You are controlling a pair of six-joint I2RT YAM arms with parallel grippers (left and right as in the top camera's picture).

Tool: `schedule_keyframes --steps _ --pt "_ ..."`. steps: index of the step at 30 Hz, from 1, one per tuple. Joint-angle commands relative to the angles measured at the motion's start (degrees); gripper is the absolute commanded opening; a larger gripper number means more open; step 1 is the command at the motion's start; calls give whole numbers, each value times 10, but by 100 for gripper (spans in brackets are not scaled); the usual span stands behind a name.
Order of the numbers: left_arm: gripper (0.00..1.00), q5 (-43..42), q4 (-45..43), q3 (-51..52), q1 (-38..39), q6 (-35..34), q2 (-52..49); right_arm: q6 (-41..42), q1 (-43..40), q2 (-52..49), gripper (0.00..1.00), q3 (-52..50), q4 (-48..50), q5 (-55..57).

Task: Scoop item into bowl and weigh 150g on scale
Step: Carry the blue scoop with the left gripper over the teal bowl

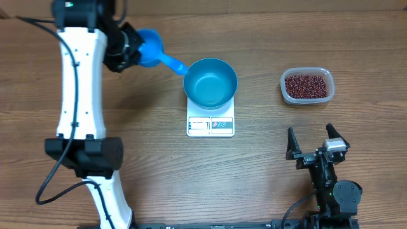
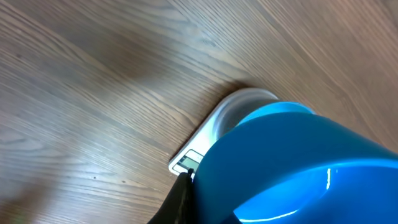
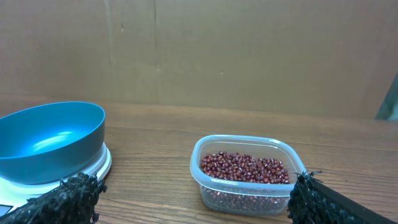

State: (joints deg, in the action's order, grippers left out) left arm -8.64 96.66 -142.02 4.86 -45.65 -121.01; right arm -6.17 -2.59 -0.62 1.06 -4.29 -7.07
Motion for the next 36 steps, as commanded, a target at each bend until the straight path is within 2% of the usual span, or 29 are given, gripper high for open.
schedule_keyframes --steps 1,7,12,15,18,26,28,31,34,36 --pt "4 61 2 -9 56 -73 3 1 -2 5 100 -6 3 1" --pt "4 74 2 -9 130 -125 3 1 -2 5 100 -6 3 1" --pt "4 76 2 -9 162 -162 3 3 -2 5 100 -6 31 -6" --pt "4 70 2 -9 167 -162 3 65 -2 5 100 11 66 -9" --pt "4 60 2 -9 167 -165 3 135 -2 3 100 76 21 -9" --pt "4 61 2 -9 167 -192 3 219 -2 -82 100 285 -165 -9" --pt "4 61 2 -9 167 -193 3 251 -2 -132 100 348 -218 -38" --pt "4 61 2 -9 167 -194 3 274 -2 -226 100 426 -264 -168" --pt "4 61 2 -9 167 -203 3 274 -2 -286 100 450 -235 -301" --pt "4 58 2 -9 167 -209 3 274 -2 -316 100 449 -207 -337"
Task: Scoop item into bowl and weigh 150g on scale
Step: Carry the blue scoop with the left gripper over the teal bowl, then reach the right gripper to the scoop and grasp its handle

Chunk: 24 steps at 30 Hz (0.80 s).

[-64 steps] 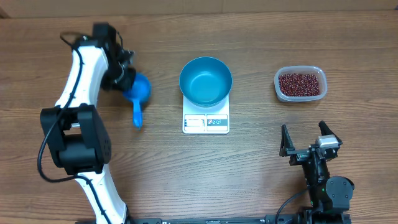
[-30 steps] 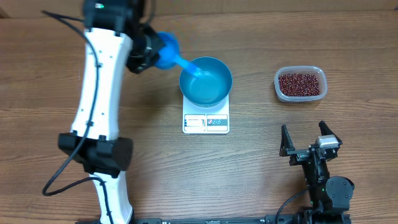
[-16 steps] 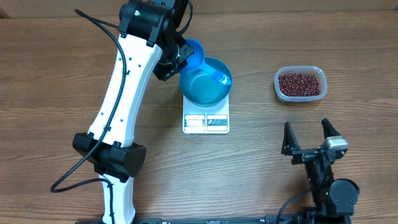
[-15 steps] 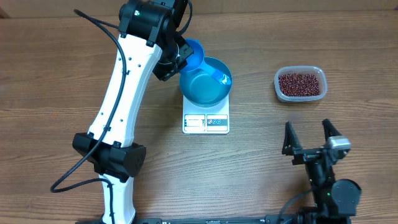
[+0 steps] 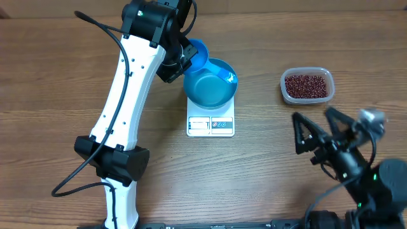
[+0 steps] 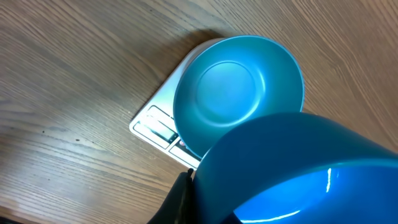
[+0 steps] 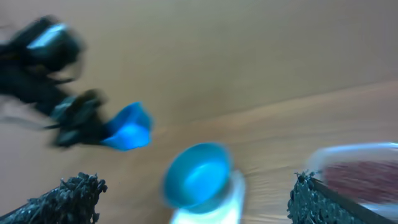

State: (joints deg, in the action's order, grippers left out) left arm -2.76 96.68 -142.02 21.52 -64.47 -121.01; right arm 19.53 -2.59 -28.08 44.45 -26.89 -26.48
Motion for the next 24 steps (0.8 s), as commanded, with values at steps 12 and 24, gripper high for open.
schedule_keyframes --steps 12,24 --pt "4 -40 1 -9 3 -125 3 342 0 -194 100 16 176 -200" --pt "4 -64 -14 -9 33 -206 3 480 55 -353 97 16 291 -194"
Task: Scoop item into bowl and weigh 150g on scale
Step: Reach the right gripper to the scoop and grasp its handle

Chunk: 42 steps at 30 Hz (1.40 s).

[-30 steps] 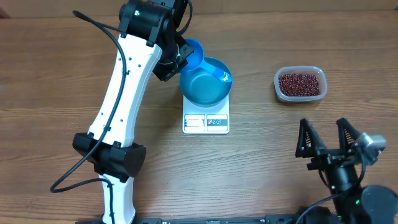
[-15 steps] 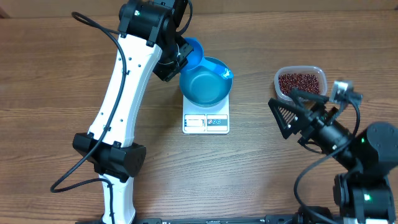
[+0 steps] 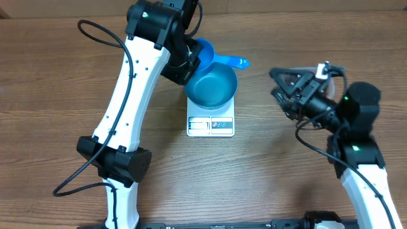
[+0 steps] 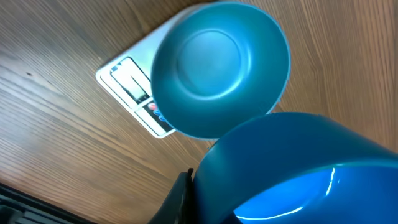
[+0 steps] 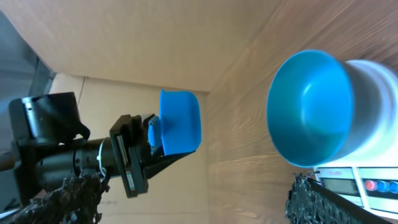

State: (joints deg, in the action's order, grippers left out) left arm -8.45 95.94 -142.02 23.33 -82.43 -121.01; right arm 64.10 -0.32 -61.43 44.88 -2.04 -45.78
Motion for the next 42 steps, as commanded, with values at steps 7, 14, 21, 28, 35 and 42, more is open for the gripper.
schedule_keyframes --steps 7,14,21,28,35,42 --pt "4 26 -7 -9 37 -6 3 34 84 -46 97 11 122 14" --pt "4 28 -1 -9 54 5 3 34 85 -46 81 11 123 16" --pt "4 25 -2 -9 82 14 3 34 85 -46 76 11 123 23" --pt "4 25 -4 -9 105 14 3 34 85 -46 58 11 123 25" --pt "4 29 -2 -9 104 14 3 34 85 -46 52 11 122 29" --pt "4 29 -3 -9 103 9 3 34 85 -46 50 11 122 38"
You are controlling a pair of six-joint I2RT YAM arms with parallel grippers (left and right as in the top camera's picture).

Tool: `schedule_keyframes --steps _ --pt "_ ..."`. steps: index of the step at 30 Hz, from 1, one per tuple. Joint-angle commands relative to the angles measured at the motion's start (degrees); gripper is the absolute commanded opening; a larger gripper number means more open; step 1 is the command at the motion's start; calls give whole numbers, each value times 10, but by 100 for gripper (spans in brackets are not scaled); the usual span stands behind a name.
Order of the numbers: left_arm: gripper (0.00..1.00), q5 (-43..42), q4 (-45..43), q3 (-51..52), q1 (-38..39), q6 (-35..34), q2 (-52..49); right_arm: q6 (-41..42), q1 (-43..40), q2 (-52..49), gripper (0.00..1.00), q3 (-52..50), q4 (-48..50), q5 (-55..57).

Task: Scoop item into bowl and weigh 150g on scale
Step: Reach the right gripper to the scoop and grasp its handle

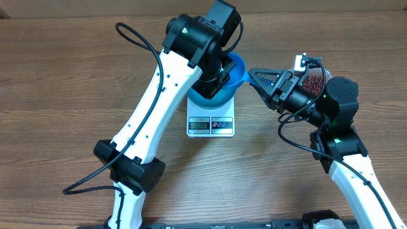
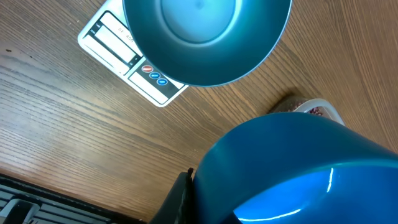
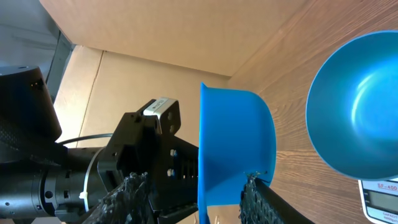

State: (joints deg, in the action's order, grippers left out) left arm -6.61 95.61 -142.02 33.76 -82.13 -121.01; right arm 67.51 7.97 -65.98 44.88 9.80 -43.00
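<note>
A blue scoop [image 1: 236, 70] hangs just right of the teal bowl [image 2: 205, 37], which sits on the white scale [image 1: 211, 125]. My left gripper [image 1: 224, 69] is shut on the scoop, whose cup fills the lower left wrist view [image 2: 292, 174]. My right gripper [image 1: 254, 78] points left at the scoop. Its fingers are open and stand either side of the scoop [image 3: 233, 149], the right fingertip [image 3: 254, 186] at the cup's rim. The container of red beans [image 1: 315, 83] is half hidden behind the right gripper.
The left arm [image 1: 172, 95] stretches over the scale and covers most of the bowl from above. The scale's display and buttons [image 2: 134, 59] face the table's front. Bare wooden table [image 1: 63, 95] lies on the left and in front.
The left arm has carried the scoop from behind the bowl to its right side. The right gripper has moved left up to the scoop, with its fingers closer together than before.
First the left gripper held the scoop left of the bowl while the right gripper rested open at the front right. Then the scoop was over the bowl's far rim and the right arm had risen. It then faced the scoop near the beans, and now straddles it.
</note>
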Motion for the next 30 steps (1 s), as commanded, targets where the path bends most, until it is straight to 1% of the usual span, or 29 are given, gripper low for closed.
schedule_keyframes --steps 1,4,7,10,11,13,14,16,20,22,26,30 --pt "4 11 0 -9 -2 1 3 0 2 -1 50 11 4 10" --pt "4 14 0 -9 -4 -19 3 0 2 -1 47 11 4 17" --pt "4 15 0 -9 -8 -28 3 0 2 -1 47 11 4 23" --pt "4 15 0 -9 -9 -28 3 0 2 -1 39 11 4 30" --pt "4 15 0 -9 -9 -28 3 0 2 -1 34 11 4 40" --pt "4 16 0 -9 -9 -33 3 0 2 -1 30 11 4 45" --pt "4 15 -1 -9 -9 -35 3 0 2 -1 27 11 4 46" --pt "4 15 -1 -9 -9 -36 3 0 2 -1 23 11 4 46" --pt "4 15 -1 -9 -9 -37 3 0 2 -1 13 11 4 46" --pt "4 15 -1 -9 -9 -36 3 0 2 -1 11 11 4 46" --pt "4 15 -1 -9 -9 -37 3 0 2 -1 4 11 4 46" --pt "4 15 -1 -9 -9 -36 3 0 2 -1 4 11 4 46"
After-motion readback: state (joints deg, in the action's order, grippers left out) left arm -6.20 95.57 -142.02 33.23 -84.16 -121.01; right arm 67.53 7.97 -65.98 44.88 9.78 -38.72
